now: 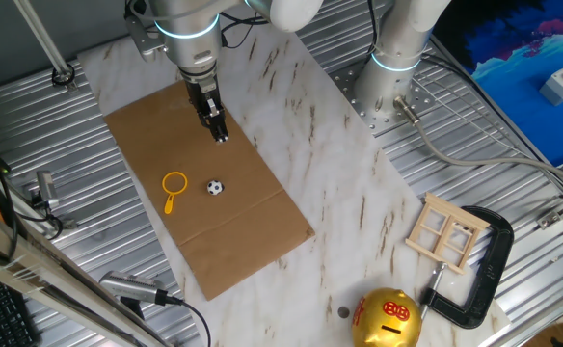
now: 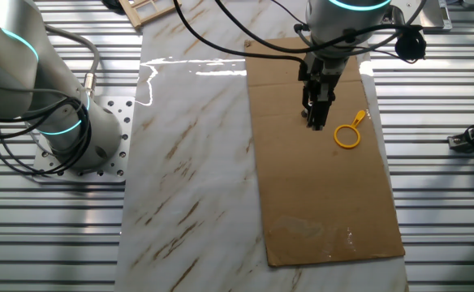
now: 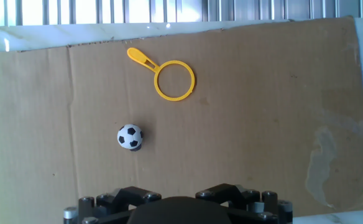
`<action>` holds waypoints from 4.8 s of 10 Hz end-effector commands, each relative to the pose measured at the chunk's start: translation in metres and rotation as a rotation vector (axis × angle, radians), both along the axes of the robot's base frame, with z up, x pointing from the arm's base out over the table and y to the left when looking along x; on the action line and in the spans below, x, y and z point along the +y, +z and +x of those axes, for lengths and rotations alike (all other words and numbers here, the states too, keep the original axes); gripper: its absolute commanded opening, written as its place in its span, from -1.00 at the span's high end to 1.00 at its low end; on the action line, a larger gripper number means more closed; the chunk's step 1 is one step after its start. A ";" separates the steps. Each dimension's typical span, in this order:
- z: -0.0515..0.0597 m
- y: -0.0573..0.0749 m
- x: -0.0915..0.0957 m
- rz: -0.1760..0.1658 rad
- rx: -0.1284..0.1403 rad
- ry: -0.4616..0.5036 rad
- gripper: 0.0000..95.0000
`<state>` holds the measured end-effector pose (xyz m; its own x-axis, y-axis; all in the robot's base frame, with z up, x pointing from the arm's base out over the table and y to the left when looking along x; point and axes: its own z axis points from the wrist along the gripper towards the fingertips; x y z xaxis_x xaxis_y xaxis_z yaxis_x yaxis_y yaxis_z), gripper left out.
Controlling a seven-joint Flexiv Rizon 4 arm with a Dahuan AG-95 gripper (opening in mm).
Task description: Attach the bubble ring to the ball
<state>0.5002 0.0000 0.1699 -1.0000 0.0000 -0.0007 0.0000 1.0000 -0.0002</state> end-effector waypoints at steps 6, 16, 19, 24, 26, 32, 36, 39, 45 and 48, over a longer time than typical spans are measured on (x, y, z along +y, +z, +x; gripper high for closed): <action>0.000 0.000 0.000 0.017 -0.009 0.059 1.00; 0.000 0.000 0.000 0.012 -0.007 0.078 1.00; 0.000 0.000 0.000 0.012 -0.008 0.082 1.00; 0.000 0.000 0.000 0.012 -0.007 0.210 1.00; 0.000 0.000 0.000 0.029 -0.003 0.253 1.00; 0.000 0.000 0.000 0.076 0.008 0.433 1.00; 0.000 0.000 0.000 0.090 0.047 0.490 1.00; 0.017 -0.008 0.004 0.107 0.076 0.562 1.00; 0.094 -0.052 -0.020 0.136 0.103 0.605 1.00; 0.109 -0.072 -0.010 0.134 0.105 0.610 1.00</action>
<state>0.6123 -0.0082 0.0965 -0.8139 -0.5778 0.0614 -0.5632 0.8105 0.1610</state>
